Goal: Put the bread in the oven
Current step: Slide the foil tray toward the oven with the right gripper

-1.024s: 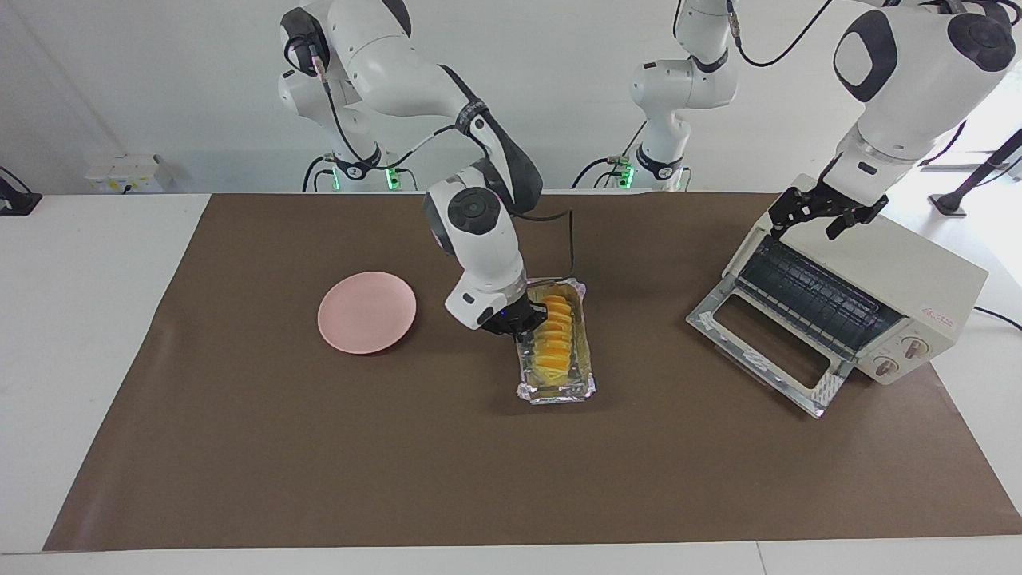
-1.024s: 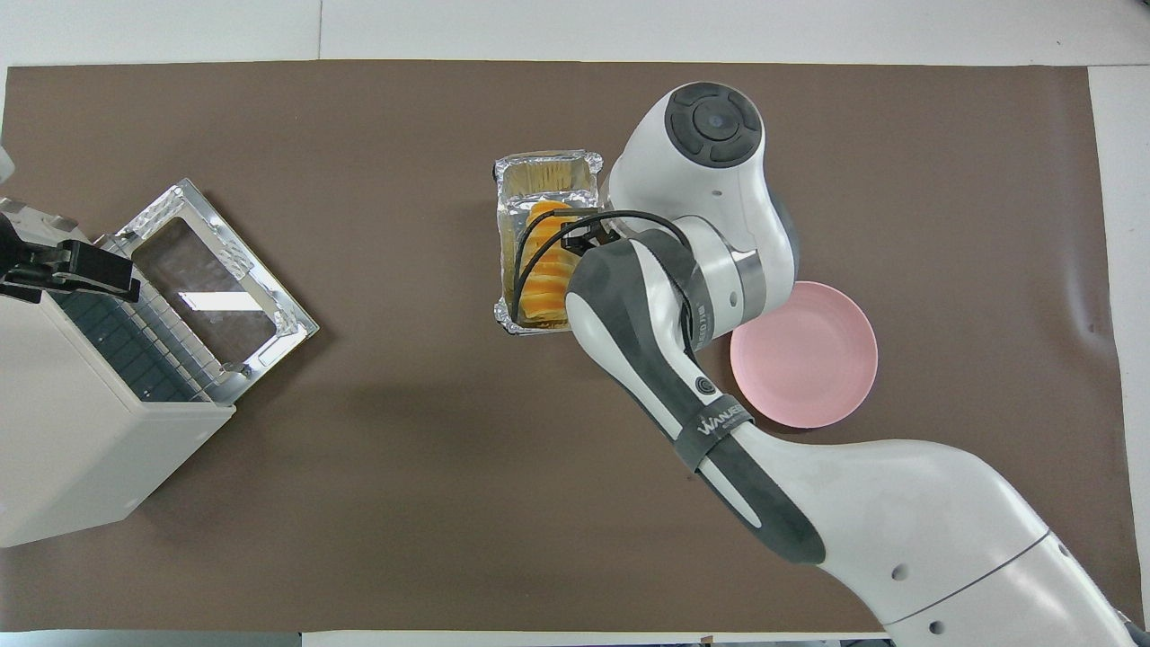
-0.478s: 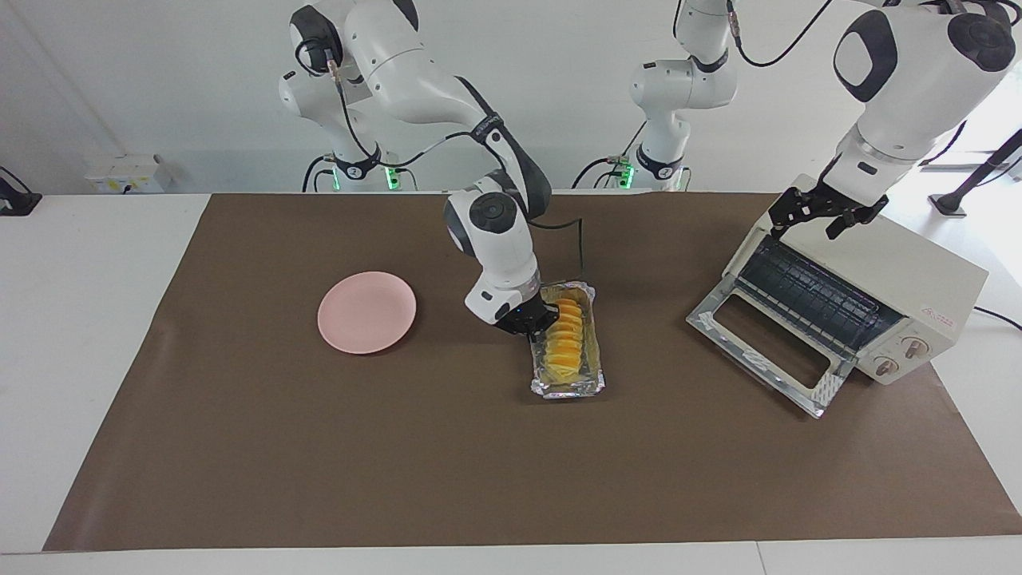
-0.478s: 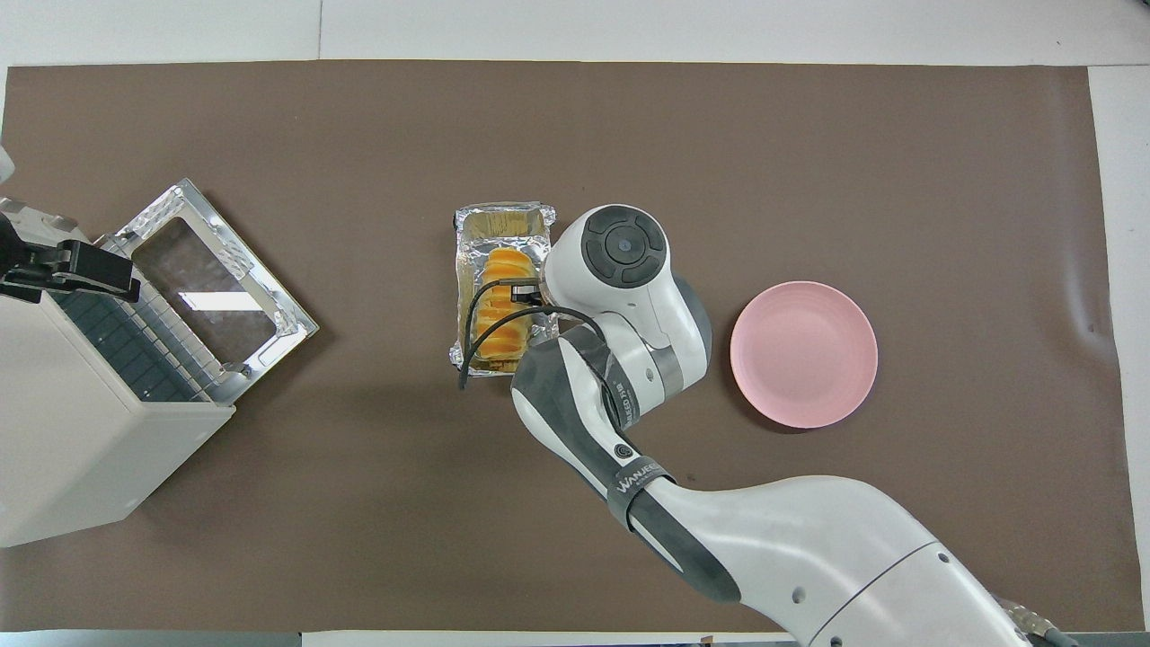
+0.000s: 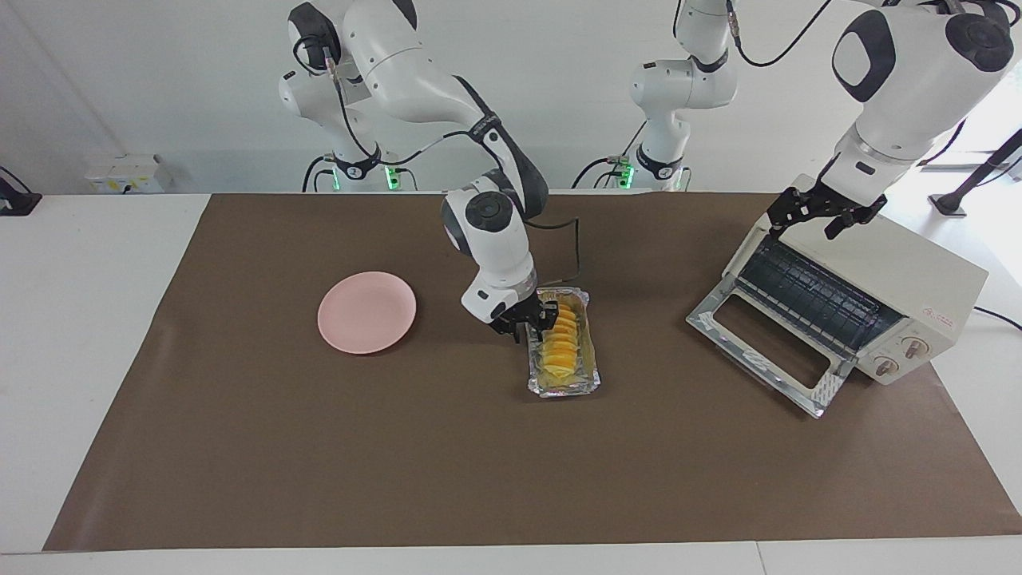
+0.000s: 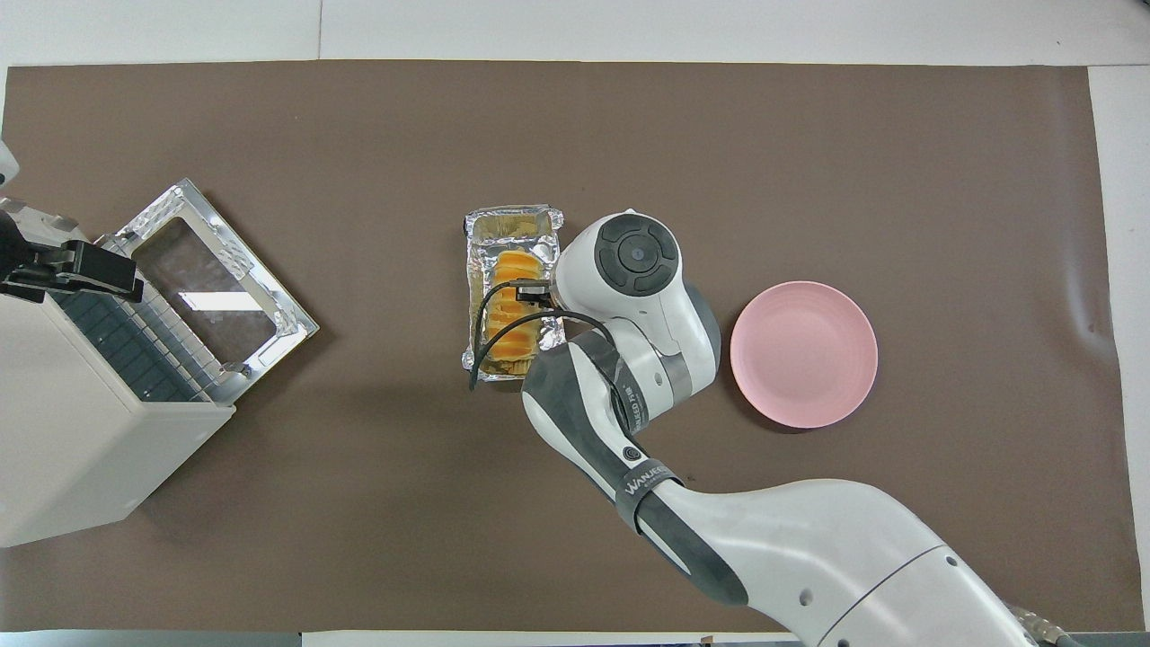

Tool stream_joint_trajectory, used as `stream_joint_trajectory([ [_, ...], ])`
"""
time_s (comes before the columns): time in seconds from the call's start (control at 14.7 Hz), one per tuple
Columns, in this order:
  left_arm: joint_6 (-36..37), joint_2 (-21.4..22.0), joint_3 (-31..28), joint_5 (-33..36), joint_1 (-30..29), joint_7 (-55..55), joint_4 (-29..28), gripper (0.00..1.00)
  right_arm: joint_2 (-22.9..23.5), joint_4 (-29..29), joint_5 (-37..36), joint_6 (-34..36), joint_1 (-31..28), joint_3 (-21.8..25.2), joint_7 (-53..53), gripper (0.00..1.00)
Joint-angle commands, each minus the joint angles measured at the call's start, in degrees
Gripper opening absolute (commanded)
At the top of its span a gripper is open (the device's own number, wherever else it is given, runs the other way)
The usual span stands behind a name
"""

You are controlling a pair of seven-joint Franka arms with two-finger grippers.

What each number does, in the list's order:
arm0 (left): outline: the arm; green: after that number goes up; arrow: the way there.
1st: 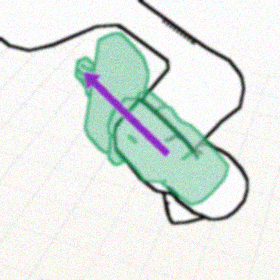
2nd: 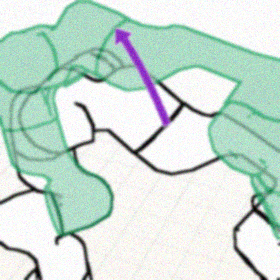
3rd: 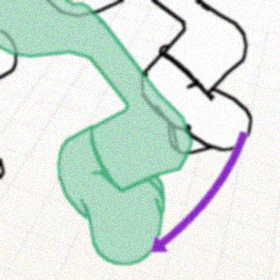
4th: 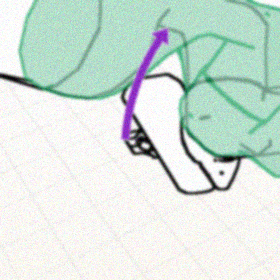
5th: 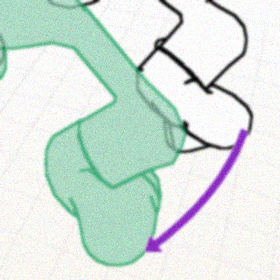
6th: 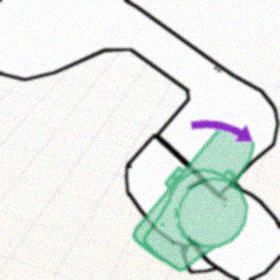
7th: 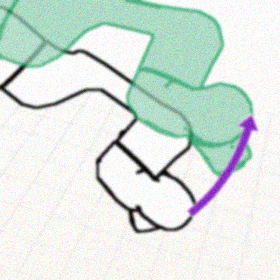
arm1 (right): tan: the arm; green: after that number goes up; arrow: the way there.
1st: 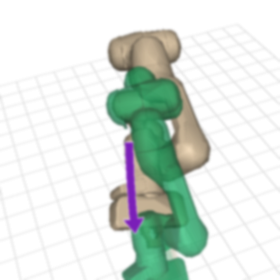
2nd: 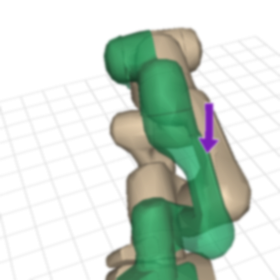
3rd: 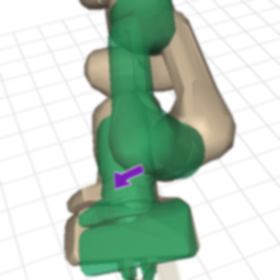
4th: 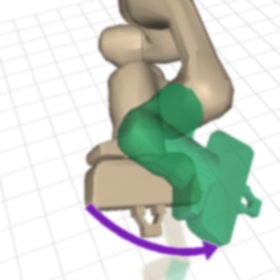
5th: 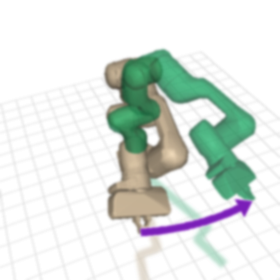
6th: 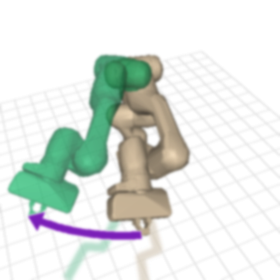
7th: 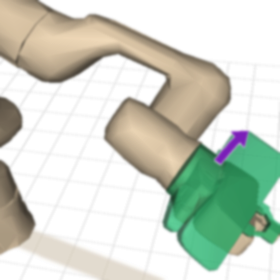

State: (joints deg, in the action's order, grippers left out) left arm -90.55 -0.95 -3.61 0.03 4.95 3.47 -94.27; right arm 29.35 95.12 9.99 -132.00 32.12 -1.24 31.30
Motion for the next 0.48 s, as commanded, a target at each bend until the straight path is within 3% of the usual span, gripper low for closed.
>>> stream_joint_trajectory([
  [0.0,-0.6,1.4,0.4,-0.7,1.9,-0.2,-1.5,1.0,-1.1,-4.7,0.6,9.0,-1.4,0.6,1.6,1.0],
  [0.41,-5.2,0.3,0.5,-0.8,14.2,-14.0,-2.0,1.0,-8.3,-5.1,0.4,18.5,-11.3,1.7,-4.3,1.0],
])
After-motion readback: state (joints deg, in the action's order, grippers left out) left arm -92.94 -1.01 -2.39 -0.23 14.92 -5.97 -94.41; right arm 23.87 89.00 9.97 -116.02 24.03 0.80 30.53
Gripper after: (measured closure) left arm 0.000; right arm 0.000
